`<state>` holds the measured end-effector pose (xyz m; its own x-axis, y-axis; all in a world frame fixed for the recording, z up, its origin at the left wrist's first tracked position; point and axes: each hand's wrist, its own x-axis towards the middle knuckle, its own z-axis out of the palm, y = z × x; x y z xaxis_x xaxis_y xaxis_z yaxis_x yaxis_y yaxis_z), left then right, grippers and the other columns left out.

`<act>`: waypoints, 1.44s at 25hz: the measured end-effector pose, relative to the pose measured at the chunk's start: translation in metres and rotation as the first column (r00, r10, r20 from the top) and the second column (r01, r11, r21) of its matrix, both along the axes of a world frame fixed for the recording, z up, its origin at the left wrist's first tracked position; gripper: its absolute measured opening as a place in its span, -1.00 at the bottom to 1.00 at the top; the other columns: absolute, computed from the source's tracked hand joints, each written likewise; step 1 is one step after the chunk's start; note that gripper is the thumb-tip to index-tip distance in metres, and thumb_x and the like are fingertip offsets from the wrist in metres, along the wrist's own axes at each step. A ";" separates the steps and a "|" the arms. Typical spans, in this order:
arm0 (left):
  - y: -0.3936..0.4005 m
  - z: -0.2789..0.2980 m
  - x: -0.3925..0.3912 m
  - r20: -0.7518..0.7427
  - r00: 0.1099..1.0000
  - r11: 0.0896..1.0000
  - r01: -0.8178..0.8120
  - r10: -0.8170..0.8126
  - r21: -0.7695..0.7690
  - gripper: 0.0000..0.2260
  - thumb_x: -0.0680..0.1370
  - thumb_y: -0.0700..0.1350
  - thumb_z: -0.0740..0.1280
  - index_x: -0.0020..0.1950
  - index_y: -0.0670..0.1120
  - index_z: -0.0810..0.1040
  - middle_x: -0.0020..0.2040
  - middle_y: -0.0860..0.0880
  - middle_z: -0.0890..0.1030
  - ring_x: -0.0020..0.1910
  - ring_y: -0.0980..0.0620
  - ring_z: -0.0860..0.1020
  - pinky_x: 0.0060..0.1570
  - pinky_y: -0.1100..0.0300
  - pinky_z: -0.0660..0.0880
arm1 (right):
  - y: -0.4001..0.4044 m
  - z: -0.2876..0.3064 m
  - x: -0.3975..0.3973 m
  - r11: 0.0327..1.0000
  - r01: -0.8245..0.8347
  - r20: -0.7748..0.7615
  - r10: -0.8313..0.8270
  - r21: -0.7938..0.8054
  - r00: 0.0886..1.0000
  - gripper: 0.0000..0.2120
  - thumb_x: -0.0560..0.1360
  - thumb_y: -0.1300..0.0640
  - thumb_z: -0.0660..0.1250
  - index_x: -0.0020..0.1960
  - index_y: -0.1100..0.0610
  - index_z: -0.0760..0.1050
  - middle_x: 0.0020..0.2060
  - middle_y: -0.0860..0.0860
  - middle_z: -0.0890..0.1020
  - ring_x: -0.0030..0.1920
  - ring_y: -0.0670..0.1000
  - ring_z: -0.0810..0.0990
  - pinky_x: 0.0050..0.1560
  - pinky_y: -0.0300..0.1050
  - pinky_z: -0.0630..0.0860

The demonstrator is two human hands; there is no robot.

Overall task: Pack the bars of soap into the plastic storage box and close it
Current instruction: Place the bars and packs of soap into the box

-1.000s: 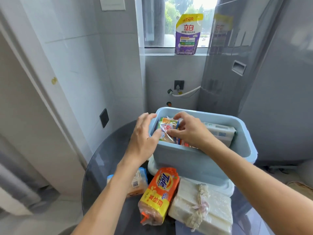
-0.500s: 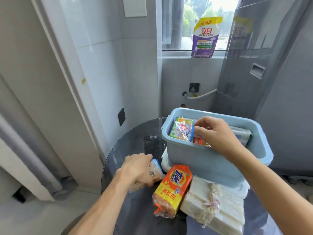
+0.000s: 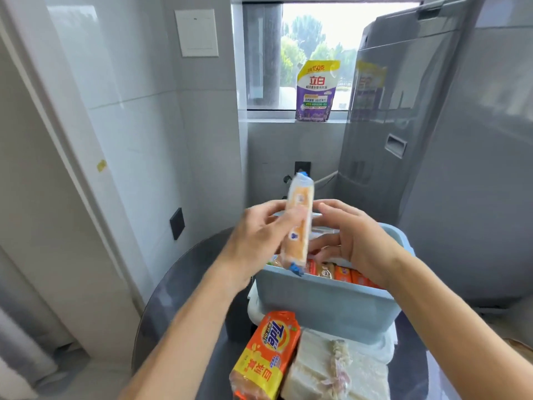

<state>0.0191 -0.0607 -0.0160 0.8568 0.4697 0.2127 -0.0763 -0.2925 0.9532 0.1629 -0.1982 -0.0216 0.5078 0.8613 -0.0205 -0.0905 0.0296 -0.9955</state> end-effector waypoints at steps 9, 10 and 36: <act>-0.003 -0.040 0.046 -0.287 0.934 0.759 0.026 0.214 0.651 -0.78 0.51 -0.03 0.32 0.13 -0.04 0.59 0.00 -0.10 0.63 0.06 -0.09 0.54 0.06 0.02 0.52 | 0.021 -0.019 0.005 0.832 0.173 0.309 -0.002 -0.527 0.951 -0.74 0.58 0.04 0.28 0.00 0.21 0.63 -0.32 0.10 0.69 -0.41 0.02 0.66 -0.38 -0.15 0.59; 0.000 -0.043 0.044 -0.219 0.953 0.769 -0.021 0.209 0.638 -0.71 0.49 -0.07 0.35 0.21 -0.03 0.57 0.08 -0.08 0.62 0.12 -0.07 0.52 0.11 0.03 0.50 | 0.027 -0.020 0.005 0.814 0.172 0.330 0.026 -0.555 0.944 -0.74 0.58 0.05 0.26 -0.01 0.21 0.62 -0.33 0.10 0.70 -0.40 0.03 0.67 -0.39 -0.14 0.60; 0.025 -0.048 0.046 -0.438 0.874 0.641 0.216 0.209 0.736 -0.59 0.45 0.17 0.28 0.31 0.32 0.50 0.54 0.00 0.29 0.53 -0.11 0.14 0.47 -0.13 0.12 | -0.012 -0.043 -0.087 0.998 -0.002 0.987 -0.056 0.057 0.152 -0.89 0.48 0.00 0.32 -0.06 0.02 0.52 -0.24 -0.11 0.61 -0.23 -0.03 0.48 -0.17 -0.13 0.41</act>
